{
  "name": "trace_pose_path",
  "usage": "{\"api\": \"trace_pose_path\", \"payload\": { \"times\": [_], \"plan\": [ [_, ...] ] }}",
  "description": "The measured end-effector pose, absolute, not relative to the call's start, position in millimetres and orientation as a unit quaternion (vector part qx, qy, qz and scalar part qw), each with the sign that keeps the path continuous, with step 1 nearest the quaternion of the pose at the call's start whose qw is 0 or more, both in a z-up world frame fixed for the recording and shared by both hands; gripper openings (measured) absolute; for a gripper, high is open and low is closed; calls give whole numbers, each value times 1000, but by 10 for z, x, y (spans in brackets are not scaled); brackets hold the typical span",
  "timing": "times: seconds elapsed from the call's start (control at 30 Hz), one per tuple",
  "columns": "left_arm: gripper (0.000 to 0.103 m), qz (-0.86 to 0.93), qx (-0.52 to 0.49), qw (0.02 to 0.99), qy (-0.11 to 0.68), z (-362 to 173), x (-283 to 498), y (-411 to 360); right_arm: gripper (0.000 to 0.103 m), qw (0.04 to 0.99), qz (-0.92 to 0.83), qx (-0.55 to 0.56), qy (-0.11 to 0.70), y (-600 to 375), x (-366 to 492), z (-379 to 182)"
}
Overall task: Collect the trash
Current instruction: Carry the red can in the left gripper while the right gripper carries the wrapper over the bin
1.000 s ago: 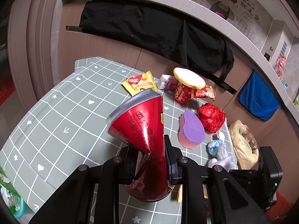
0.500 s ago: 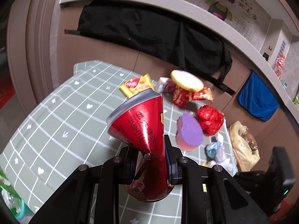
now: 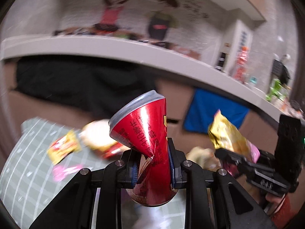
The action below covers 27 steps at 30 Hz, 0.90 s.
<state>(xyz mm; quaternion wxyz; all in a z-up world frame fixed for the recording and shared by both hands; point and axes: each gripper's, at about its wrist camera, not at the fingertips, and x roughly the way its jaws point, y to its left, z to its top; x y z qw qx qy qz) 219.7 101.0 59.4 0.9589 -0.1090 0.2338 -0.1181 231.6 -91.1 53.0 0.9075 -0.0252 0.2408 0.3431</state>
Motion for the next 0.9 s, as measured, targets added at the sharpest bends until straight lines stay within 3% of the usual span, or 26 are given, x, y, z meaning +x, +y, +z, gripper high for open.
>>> {"api": "trace_pose_path", "payload": {
  "times": [0.43, 0.9],
  "plan": [
    [26, -258, -85, 919, 284, 337, 3038, -684, 18, 958, 150, 0, 243, -2431, 2735, 545],
    [26, -263, -71, 895, 354, -235, 3286, -1134, 19, 958, 109, 19, 265, -2910, 2844, 136]
  ]
}}
